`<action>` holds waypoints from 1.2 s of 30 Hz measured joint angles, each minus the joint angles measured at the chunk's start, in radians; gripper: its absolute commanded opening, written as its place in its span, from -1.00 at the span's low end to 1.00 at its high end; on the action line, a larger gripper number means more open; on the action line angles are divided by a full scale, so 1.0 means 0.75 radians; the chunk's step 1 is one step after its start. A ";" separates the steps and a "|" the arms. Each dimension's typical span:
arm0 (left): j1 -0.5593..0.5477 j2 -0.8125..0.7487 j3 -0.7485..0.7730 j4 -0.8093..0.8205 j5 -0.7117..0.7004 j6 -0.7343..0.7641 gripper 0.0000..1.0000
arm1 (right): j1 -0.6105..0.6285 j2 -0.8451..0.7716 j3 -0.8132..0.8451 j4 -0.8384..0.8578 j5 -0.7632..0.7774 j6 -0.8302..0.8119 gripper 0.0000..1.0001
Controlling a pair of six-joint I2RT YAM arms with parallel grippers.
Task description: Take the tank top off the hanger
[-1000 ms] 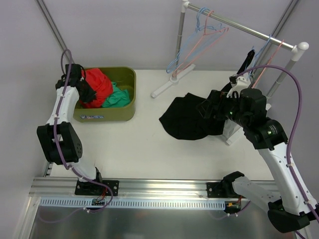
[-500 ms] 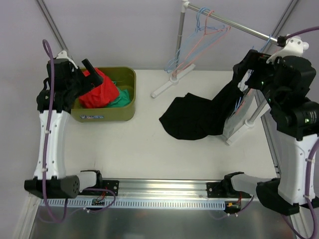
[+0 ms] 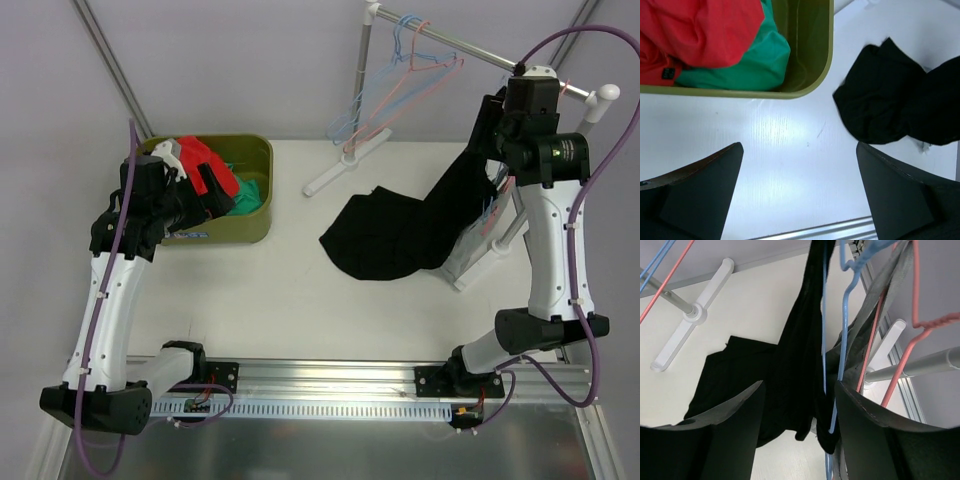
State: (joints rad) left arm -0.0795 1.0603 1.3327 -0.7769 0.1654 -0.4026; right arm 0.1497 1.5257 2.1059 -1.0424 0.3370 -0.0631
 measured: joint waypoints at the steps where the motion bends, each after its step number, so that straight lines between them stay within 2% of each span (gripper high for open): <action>1: 0.000 -0.009 -0.020 -0.004 0.010 0.003 0.97 | -0.005 0.000 0.000 -0.001 0.005 0.000 0.22; 7: 0.000 -0.038 -0.050 -0.018 0.055 0.007 0.97 | -0.009 -0.010 -0.026 0.019 -0.021 0.003 0.22; 14: 0.000 -0.020 -0.050 -0.019 0.093 0.011 0.97 | -0.017 -0.064 -0.026 0.028 -0.018 -0.022 0.10; 24: -0.001 0.029 -0.053 -0.019 0.129 0.033 0.97 | -0.127 -0.144 -0.055 0.036 -0.094 -0.063 0.00; 28: -0.001 0.031 -0.053 -0.019 0.130 0.036 0.97 | -0.160 -0.128 -0.103 0.038 -0.150 -0.063 -0.22; 30: -0.001 0.032 -0.053 -0.019 0.132 0.037 0.97 | -0.162 -0.107 -0.123 0.042 -0.161 -0.063 -0.43; 31: -0.001 0.033 -0.053 -0.019 0.134 0.037 0.97 | -0.162 -0.097 -0.136 0.049 -0.164 -0.060 -0.66; 32: -0.001 0.034 -0.053 -0.019 0.138 0.038 0.97 | -0.162 -0.088 -0.151 0.057 -0.166 -0.061 -0.80; 35: -0.001 0.034 -0.053 -0.019 0.151 0.039 0.97 | -0.163 -0.060 -0.175 0.074 -0.163 -0.036 -0.99; 36: -0.001 0.034 -0.055 -0.018 0.153 0.040 0.97 | -0.163 -0.054 -0.177 0.085 -0.162 -0.027 -0.99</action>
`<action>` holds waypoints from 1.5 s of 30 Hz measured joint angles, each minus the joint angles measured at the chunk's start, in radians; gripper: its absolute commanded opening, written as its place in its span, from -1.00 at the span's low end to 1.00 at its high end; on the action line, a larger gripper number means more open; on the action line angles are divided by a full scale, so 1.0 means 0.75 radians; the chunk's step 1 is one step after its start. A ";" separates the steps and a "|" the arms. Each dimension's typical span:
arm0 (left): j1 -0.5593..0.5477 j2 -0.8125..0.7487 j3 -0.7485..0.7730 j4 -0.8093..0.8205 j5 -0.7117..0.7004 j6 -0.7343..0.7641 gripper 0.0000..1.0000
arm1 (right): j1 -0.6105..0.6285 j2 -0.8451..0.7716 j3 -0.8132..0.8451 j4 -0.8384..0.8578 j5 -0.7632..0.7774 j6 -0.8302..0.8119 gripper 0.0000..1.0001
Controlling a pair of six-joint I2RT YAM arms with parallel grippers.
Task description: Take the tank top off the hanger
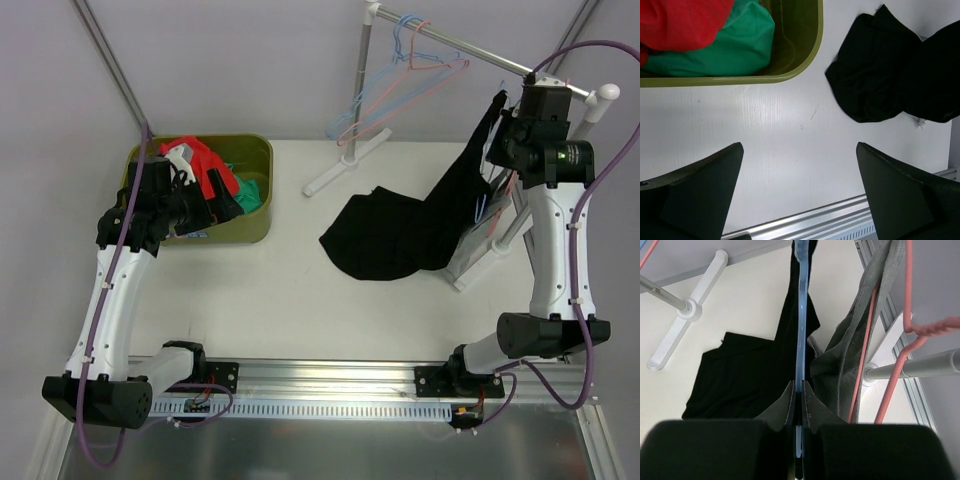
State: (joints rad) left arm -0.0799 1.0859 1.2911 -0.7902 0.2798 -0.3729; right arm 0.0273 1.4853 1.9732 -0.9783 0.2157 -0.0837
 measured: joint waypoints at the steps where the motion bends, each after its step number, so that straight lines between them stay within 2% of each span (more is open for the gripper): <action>1: 0.000 -0.001 -0.006 0.001 0.001 0.000 0.97 | 0.000 0.003 0.000 0.012 0.000 0.012 -0.99; 12: 0.000 -0.003 -0.042 -0.001 0.002 0.001 0.97 | 0.000 -0.026 0.022 0.035 -0.076 0.126 -0.99; 20: -0.049 0.008 0.025 -0.012 0.082 0.016 0.97 | 0.000 -0.261 -0.037 0.102 -0.287 0.191 -0.99; 25: -0.237 0.077 0.269 0.005 0.077 0.036 0.97 | -0.001 -0.490 -0.158 0.095 -0.480 0.182 -0.99; 31: -0.495 0.224 0.561 0.148 0.086 0.092 0.97 | 0.019 -0.750 -0.438 0.058 -0.684 0.190 -0.99; 34: -0.608 0.308 0.666 0.240 0.096 0.138 0.93 | 0.047 -0.816 -0.500 -0.013 -0.796 0.188 -0.99; 36: -0.685 0.378 0.737 0.295 0.111 0.172 0.86 | 0.066 -0.832 -0.487 -0.083 -0.881 0.168 -0.99; 38: -0.750 0.451 0.803 0.354 0.126 0.198 0.70 | 0.086 -0.831 -0.440 -0.164 -0.937 0.134 -0.99; 45: -0.900 0.703 0.944 0.492 0.204 0.197 0.52 | 0.150 -0.820 -0.192 -0.388 -1.019 -0.014 -0.99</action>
State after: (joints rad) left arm -0.7547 1.6131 1.9987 -0.4210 0.4328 -0.2253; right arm 0.1394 0.8700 1.8290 -1.2694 -0.5488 -0.0940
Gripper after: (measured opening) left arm 0.791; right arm 0.034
